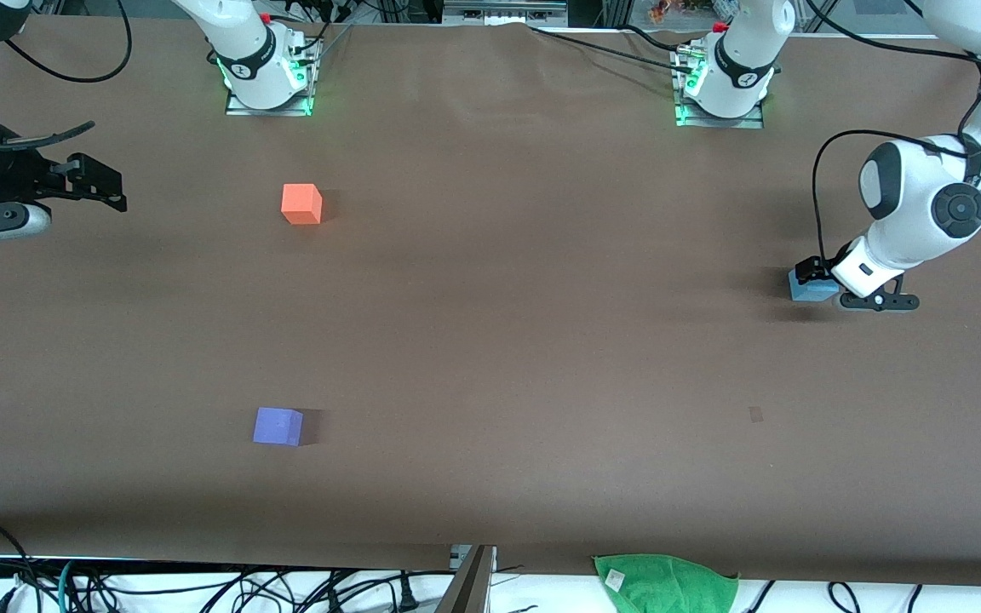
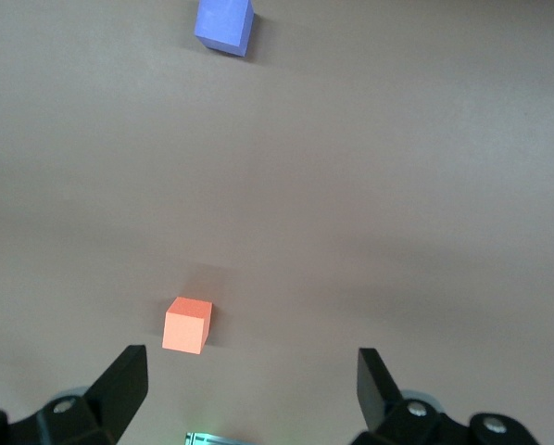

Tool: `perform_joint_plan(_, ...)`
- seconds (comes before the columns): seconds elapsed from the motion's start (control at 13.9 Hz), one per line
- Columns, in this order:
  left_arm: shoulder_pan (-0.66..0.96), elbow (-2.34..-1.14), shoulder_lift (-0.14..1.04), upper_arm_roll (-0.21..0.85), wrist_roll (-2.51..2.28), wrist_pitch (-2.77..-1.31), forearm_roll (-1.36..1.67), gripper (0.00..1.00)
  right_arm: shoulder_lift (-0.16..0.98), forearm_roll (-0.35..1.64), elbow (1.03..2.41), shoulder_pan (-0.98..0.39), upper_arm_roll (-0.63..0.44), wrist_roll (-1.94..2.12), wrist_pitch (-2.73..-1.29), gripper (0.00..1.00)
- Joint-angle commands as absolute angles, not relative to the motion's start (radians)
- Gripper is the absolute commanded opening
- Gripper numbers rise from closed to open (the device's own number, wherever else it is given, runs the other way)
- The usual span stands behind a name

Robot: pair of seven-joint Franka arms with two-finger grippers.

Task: Place blue block between orange and purple blocks
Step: 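Close the left gripper on the light-blue cube and lift it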

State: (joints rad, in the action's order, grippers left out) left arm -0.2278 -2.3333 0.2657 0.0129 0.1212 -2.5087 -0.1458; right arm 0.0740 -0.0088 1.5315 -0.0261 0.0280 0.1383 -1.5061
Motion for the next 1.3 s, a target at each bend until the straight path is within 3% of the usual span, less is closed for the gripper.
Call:
perform_joint_plan(0.0,-0.241,-2.361,0.271,0.018,0.135,-2.559,-0.169,1.00,0.083,0.008,1.511,-0.020,0.031,0.140,-1.502,1.00)
perform_joint_plan(0.14,-0.247,-2.367,0.282,0.020,0.135,-2.560,-0.175,1.00,0.083,0.009,1.511,-0.020,0.031,0.140,-1.502,1.00)
perform_joint_plan(0.22,-0.247,-2.367,0.288,0.020,0.135,-2.566,-0.175,0.91,0.083,0.009,1.511,-0.020,0.031,0.140,-1.502,1.00)
perform_joint_plan(0.29,-0.247,-2.367,0.299,0.020,0.135,-2.578,-0.178,0.79,0.083,0.009,1.511,-0.020,0.031,0.138,-1.502,1.00)
perform_joint_plan(0.43,-0.249,-2.365,0.310,0.020,0.135,-2.591,-0.187,0.41,0.083,0.009,1.511,-0.020,0.031,0.140,-1.502,1.00)
perform_joint_plan(0.58,-0.249,-2.362,0.298,0.021,0.135,-2.582,-0.187,0.20,0.083,0.009,1.511,-0.020,0.031,0.138,-1.502,1.00)
perform_joint_plan(0.79,-0.238,-2.315,0.244,0.057,0.124,-2.490,-0.187,0.14,0.083,0.012,1.511,-0.020,0.031,0.138,-1.503,1.00)
perform_joint_plan(1.23,-0.235,-1.921,0.236,0.257,0.079,-1.897,-0.146,0.13,0.083,0.012,1.511,-0.018,0.029,0.138,-1.503,1.00)
